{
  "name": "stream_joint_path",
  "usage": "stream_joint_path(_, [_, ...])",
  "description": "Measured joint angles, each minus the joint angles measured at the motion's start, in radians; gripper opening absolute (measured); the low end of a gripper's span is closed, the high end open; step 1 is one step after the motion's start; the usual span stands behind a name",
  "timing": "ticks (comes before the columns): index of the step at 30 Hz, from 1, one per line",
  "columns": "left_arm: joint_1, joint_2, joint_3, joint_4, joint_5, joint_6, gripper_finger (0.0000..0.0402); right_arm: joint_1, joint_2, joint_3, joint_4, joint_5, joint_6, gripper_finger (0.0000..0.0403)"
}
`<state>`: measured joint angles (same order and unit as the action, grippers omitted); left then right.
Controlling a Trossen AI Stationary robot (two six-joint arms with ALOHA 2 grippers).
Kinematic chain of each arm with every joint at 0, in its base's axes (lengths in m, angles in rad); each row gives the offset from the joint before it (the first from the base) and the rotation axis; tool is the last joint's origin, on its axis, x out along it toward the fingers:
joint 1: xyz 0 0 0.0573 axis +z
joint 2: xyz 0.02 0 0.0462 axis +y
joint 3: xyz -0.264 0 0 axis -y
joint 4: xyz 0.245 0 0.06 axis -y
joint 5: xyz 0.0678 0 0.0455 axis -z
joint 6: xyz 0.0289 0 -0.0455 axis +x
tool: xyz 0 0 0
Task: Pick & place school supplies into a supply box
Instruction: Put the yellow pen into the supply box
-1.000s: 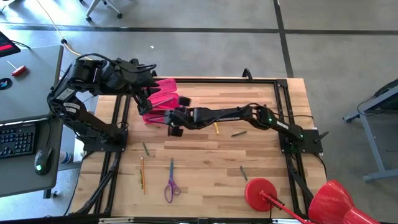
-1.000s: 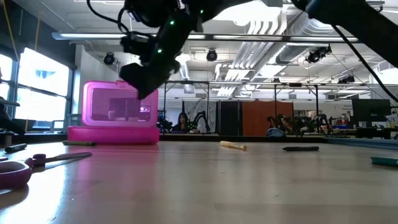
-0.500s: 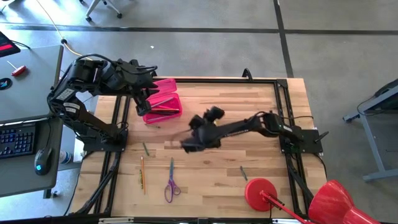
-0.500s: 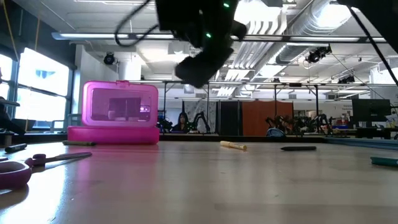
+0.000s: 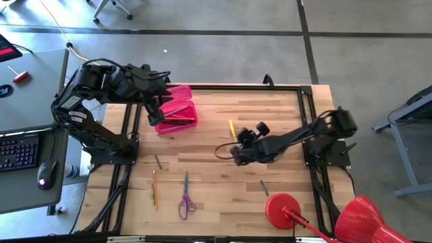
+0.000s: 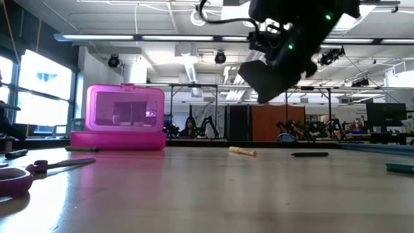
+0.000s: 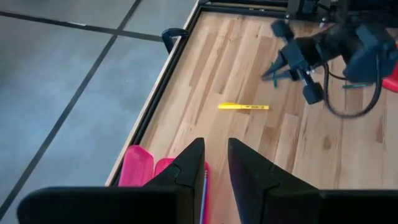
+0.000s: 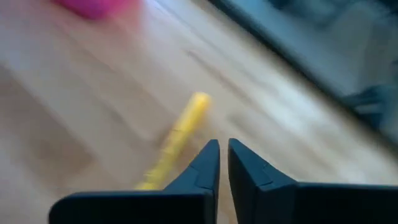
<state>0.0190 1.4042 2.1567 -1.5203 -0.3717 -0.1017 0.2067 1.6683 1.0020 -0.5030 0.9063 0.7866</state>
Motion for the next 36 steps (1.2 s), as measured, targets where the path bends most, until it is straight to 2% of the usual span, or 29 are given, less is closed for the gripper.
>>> stream_joint_path(5, [0.0, 0.0, 0.0, 0.009, 0.0, 0.0, 0.0101, -0.007, -0.045, -0.308, 0.715, -0.051, -0.216, 0.0012])
stream_joint_path(7, [0.0, 0.0, 0.0, 0.012, -0.001, 0.0, 0.0101, -0.013, -0.026, -0.389, 0.916, -0.053, -0.291, 0.0016])
stream_joint_path(10, [0.0, 0.0, 0.0, 0.026, -0.001, 0.0, 0.0101, -0.024, 0.002, -0.456, 1.104, -0.067, -0.42, 0.0027])
stream_joint_path(12, [0.0, 0.0, 0.0, 0.038, -0.001, 0.0, 0.0101, -0.035, 0.021, -0.477, 1.151, -0.093, -0.471, 0.004])
stream_joint_path(16, [0.0, 0.0, 0.0, 0.038, -0.001, 0.0, 0.0101, -0.059, 0.058, -0.477, 1.166, -0.136, -0.474, 0.0074])
stream_joint_path(19, [0.0, 0.0, 0.0, 0.038, -0.001, 0.0, 0.0101, -0.068, 0.077, -0.472, 1.167, -0.114, -0.471, 0.0099])
stream_joint_path(22, [0.0, 0.0, 0.0, 0.038, -0.002, -0.001, 0.0101, -0.071, 0.086, -0.471, 1.17, -0.075, -0.387, 0.0115])
stream_joint_path(25, [0.0, 0.0, 0.0, 0.038, -0.001, -0.001, 0.0101, -0.071, 0.099, -0.471, 1.178, -0.074, -0.274, 0.0118])
stream_joint_path(30, [0.0, 0.0, 0.0, 0.038, -0.002, -0.001, 0.0101, -0.062, 0.16, -0.458, 1.192, -0.065, -0.218, 0.0111])
stream_joint_path(34, [0.0, 0.0, 0.0, 0.038, -0.005, 0.0, 0.0101, -0.061, 0.249, -0.399, 1.218, -0.093, -0.258, 0.0108])
stream_joint_path(36, [0.0, 0.0, 0.0, 0.038, -0.005, 0.007, 0.0101, -0.057, 0.291, -0.361, 1.217, -0.066, -0.308, 0.0108])
